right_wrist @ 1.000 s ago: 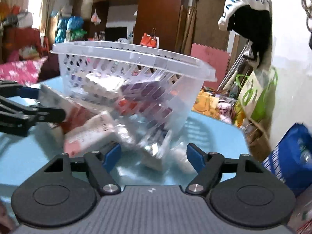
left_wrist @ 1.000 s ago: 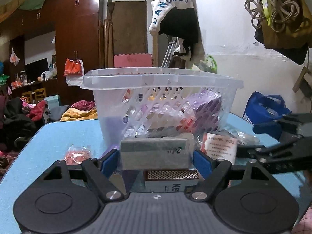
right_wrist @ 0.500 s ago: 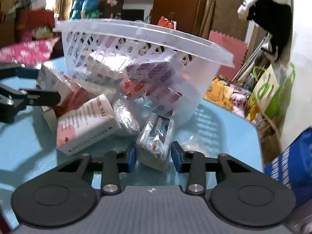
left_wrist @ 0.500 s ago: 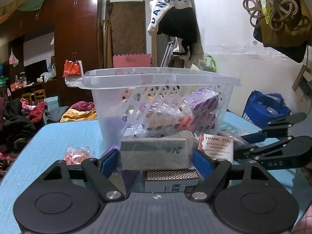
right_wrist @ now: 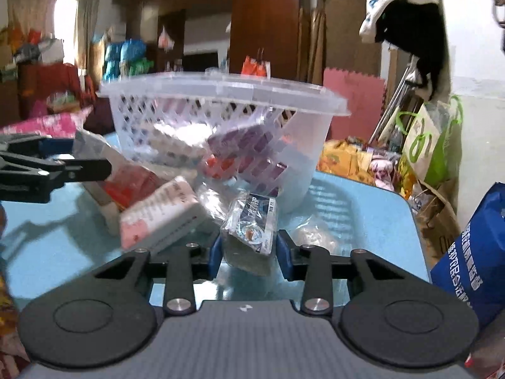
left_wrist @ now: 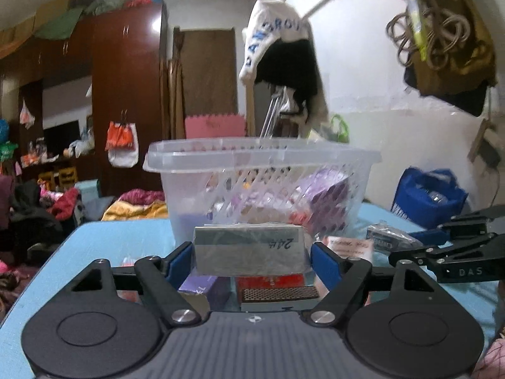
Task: Organize objects
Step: 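Carry both items over the white basket and release them inside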
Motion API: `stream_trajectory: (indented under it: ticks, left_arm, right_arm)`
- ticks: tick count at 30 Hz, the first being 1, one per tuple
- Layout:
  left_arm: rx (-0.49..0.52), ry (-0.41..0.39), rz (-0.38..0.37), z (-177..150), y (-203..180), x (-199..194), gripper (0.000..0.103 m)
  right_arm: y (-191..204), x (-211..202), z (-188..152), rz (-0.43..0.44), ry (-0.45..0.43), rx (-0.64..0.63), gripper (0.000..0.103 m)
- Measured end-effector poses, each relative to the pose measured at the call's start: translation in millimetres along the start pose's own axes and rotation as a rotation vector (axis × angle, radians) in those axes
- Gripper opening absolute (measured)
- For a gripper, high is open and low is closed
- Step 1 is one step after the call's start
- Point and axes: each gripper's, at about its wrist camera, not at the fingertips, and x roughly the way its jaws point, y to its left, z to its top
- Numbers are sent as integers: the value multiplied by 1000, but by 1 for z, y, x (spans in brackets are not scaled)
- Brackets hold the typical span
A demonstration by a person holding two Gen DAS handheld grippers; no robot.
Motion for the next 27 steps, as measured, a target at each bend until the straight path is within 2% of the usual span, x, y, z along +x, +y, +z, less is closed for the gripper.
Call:
stream_trajectory:
  ticks: [3,9,20,24,27]
  left_arm:
    - [-15,-36,-19,-2,3,-13,82]
    - [-16,-84,-41,-3,11,-32,82]
    - [-23,-86,-97,-16,19,-46,82]
    - [-71,-112,-128,-3,28,-50,82]
    - [-83,-143,-153,25,31,-50,82]
  right_arm:
    - [1,-14,-6,28,-54,39,40]
    - [1,-26,-11,50,-88,84,40]
    - [7,-39,-7,84,-138,105,40]
    - [10,-45,5,101,-168,102,40]
    - [12,-48,29,102,-192,70,40]
